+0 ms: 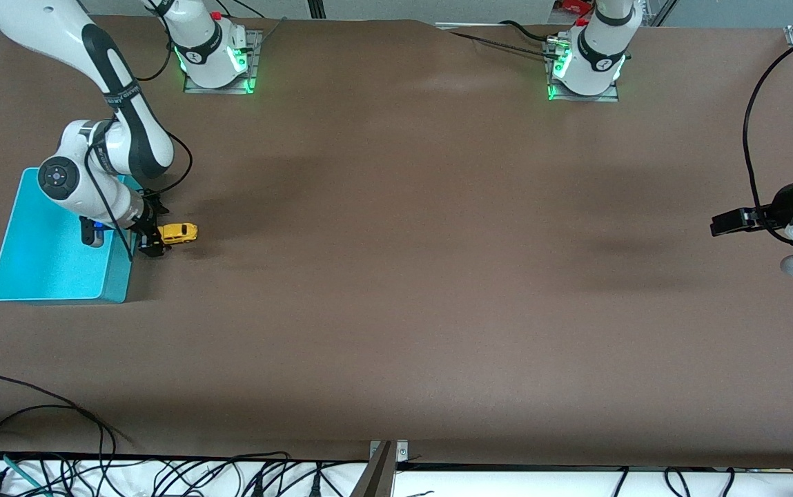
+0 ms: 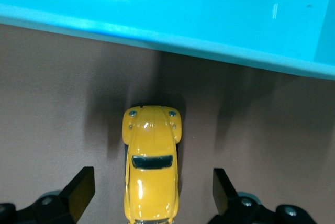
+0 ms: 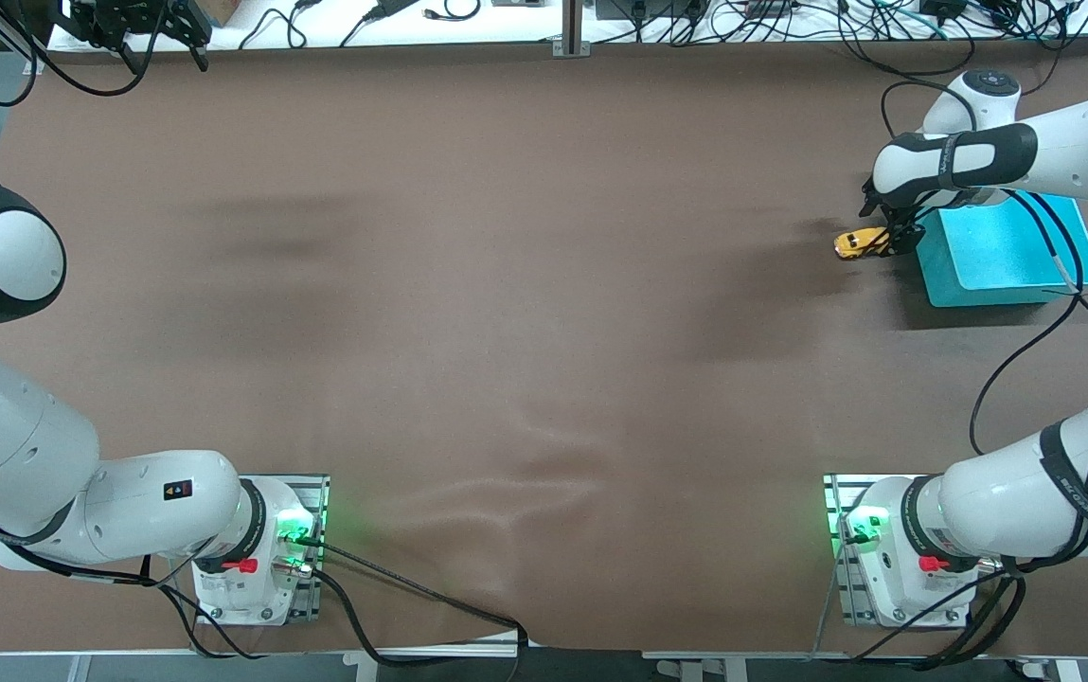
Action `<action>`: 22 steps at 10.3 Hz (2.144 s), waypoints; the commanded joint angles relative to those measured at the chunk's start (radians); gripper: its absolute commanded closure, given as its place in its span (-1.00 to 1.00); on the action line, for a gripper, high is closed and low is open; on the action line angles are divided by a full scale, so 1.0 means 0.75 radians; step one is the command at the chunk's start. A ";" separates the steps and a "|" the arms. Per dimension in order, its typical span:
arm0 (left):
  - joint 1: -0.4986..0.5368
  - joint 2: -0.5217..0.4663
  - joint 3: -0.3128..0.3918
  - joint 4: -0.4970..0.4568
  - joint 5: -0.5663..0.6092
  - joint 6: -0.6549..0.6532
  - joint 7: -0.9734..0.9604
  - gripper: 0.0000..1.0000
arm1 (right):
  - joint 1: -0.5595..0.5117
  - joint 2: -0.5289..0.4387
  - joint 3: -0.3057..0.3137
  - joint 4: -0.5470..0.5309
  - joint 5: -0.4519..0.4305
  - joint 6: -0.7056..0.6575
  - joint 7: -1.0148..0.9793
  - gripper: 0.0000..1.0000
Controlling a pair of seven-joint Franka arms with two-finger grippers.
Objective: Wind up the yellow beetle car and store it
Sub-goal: 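Lower the right gripper and grasp the yellow car beside the bin, then lift the car into the blue bin and open the right gripper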
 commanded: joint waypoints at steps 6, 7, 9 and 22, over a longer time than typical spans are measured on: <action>0.018 0.014 0.003 0.006 0.039 0.057 0.041 -1.00 | 0.006 0.011 0.011 -0.008 -0.010 0.033 0.059 0.64; 0.018 0.014 0.003 0.004 0.043 0.079 0.039 -1.00 | 0.006 -0.007 0.013 0.004 -0.010 0.017 0.053 0.64; 0.024 0.014 0.003 0.004 0.045 0.081 0.039 -1.00 | 0.006 -0.032 0.013 0.130 -0.012 -0.184 0.051 0.64; 0.036 0.002 -0.011 0.008 -0.116 0.085 0.039 -1.00 | -0.133 0.009 -0.273 0.471 -0.106 -0.694 -1.633 0.64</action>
